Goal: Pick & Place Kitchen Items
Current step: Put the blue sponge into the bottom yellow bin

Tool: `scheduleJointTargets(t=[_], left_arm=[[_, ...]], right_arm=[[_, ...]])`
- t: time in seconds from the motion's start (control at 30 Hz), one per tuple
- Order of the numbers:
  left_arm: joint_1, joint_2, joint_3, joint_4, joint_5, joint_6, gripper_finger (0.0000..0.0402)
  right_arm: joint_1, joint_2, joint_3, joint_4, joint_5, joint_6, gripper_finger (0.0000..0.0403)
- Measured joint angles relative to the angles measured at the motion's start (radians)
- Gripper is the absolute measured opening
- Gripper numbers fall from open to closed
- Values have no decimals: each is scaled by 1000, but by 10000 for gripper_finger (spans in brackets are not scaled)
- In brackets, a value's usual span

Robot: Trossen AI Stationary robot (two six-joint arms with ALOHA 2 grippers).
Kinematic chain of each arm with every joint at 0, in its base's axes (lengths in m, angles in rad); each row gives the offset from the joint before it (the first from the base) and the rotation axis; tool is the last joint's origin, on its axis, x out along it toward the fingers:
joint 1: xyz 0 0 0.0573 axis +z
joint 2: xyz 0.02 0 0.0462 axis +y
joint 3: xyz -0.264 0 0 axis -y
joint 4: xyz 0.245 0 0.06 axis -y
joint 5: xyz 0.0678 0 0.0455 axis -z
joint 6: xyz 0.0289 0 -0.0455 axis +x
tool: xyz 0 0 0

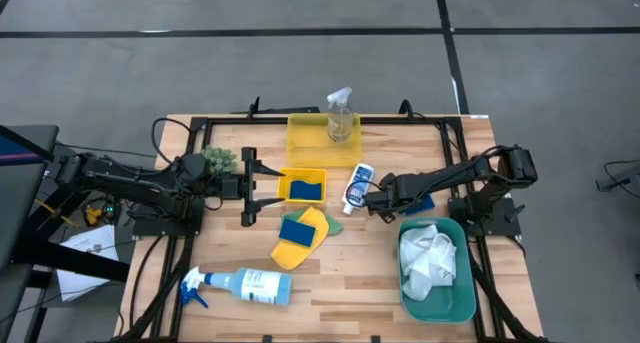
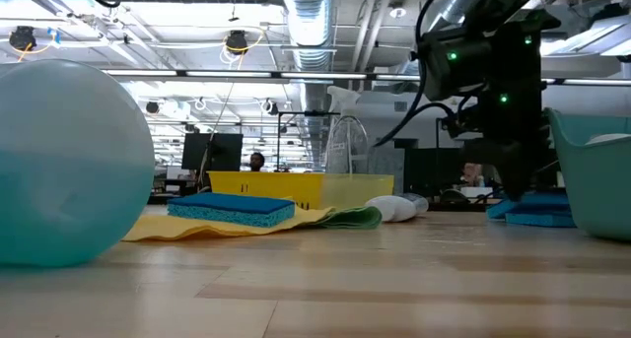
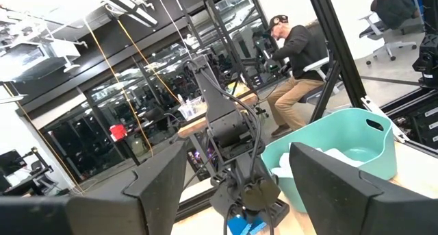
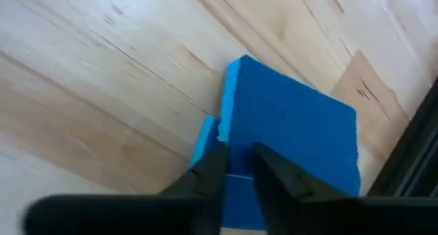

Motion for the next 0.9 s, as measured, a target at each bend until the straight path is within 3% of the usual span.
scheduleJointTargets(t=[0.1,0.53,0.9], left_arm=[[0,0,0,0,0,0,254],[0,0,0,0,0,0,254],[0,0,0,0,0,0,254]], right_arm=[[0,0,0,22,0,-25,9],[11,-6,23,24,32,-71,2],[150,-6,174,-65,141,-113,1]])
